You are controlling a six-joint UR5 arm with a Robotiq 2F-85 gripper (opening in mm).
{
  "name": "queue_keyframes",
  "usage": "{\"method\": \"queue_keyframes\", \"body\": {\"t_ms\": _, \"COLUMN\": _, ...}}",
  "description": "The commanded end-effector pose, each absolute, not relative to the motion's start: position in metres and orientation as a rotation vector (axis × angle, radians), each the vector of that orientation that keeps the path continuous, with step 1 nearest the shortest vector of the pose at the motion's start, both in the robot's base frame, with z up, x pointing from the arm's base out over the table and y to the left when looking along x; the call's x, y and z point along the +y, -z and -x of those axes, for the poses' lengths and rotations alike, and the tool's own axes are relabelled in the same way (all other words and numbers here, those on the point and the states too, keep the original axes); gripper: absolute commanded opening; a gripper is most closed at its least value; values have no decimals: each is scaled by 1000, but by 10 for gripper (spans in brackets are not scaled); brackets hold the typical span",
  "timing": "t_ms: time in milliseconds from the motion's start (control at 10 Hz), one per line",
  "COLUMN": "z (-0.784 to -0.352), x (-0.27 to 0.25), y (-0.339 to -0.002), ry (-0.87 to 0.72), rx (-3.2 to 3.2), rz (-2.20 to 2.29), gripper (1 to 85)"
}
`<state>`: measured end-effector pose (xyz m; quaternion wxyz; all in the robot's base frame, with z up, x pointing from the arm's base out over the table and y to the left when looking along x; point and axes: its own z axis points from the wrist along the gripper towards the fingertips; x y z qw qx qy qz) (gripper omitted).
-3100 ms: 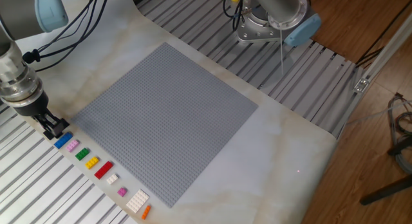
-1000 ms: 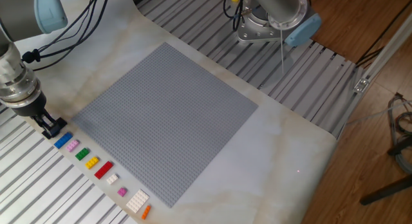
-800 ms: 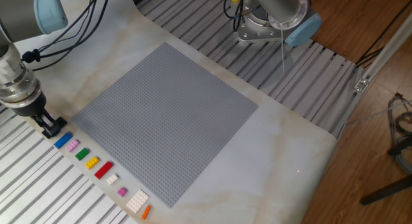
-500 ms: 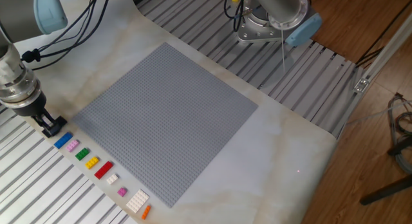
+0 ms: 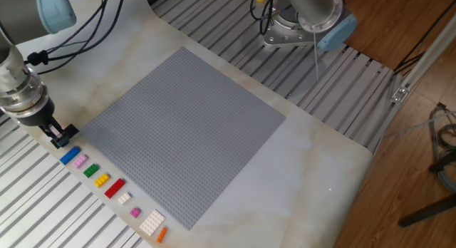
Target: Stack small Lego blocks one on top of the other
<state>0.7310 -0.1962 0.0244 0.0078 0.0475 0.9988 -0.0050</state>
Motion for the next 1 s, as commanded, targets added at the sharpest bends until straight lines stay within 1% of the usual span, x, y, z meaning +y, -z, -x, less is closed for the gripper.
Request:
{"method": "queue_keyframes", "body": {"t_ms": 0, "z": -725, "x": -181, "y": -38, "ry": 16, "rx": 3116, "rz": -209, "gripper": 10}}
{"method": "queue_keyframes", "body": {"t_ms": 100, "z": -725, "x": -176, "y": -42, "ry": 0, "rx": 3106, "rz": -215, "gripper": 10}}
{"method": "queue_keyframes", "body": {"t_ms": 200, "z": -725, "x": -176, "y": -44, "ry": 18, "rx": 3092, "rz": -204, "gripper": 10}}
{"method": "queue_keyframes", "body": {"t_ms": 400, "z": -718, "x": -144, "y": -48, "ry": -87, "rx": 3076, "rz": -256, "gripper": 10}}
{"method": "queue_keyframes", "body": {"t_ms": 500, "z": -713, "x": -134, "y": -51, "ry": -96, "rx": 3081, "rz": -266, "gripper": 10}}
{"method": "queue_keyframes", "body": {"t_ms": 900, "z": -700, "x": -98, "y": -40, "ry": -89, "rx": 3026, "rz": -295, "gripper": 10}}
